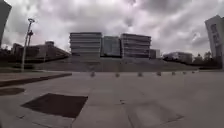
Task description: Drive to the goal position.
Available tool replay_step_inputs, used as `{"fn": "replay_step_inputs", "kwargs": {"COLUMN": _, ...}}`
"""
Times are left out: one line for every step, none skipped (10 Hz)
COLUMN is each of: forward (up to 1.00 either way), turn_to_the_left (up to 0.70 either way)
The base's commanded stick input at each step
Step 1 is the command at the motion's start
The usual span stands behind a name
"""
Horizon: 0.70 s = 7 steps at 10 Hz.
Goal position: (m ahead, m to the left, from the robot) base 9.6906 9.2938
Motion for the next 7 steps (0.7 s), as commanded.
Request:
{"fn": "replay_step_inputs", "kwargs": {"forward": 1.0, "turn_to_the_left": -0.12}}
{"fn": "replay_step_inputs", "kwargs": {"forward": 1.0, "turn_to_the_left": -0.11}}
{"fn": "replay_step_inputs", "kwargs": {"forward": 1.0, "turn_to_the_left": -0.1}}
{"fn": "replay_step_inputs", "kwargs": {"forward": 1.0, "turn_to_the_left": -0.1}}
{"fn": "replay_step_inputs", "kwargs": {"forward": 1.0, "turn_to_the_left": -0.1}}
{"fn": "replay_step_inputs", "kwargs": {"forward": 1.0, "turn_to_the_left": -0.08}}
{"fn": "replay_step_inputs", "kwargs": {"forward": 1.0, "turn_to_the_left": -0.08}}
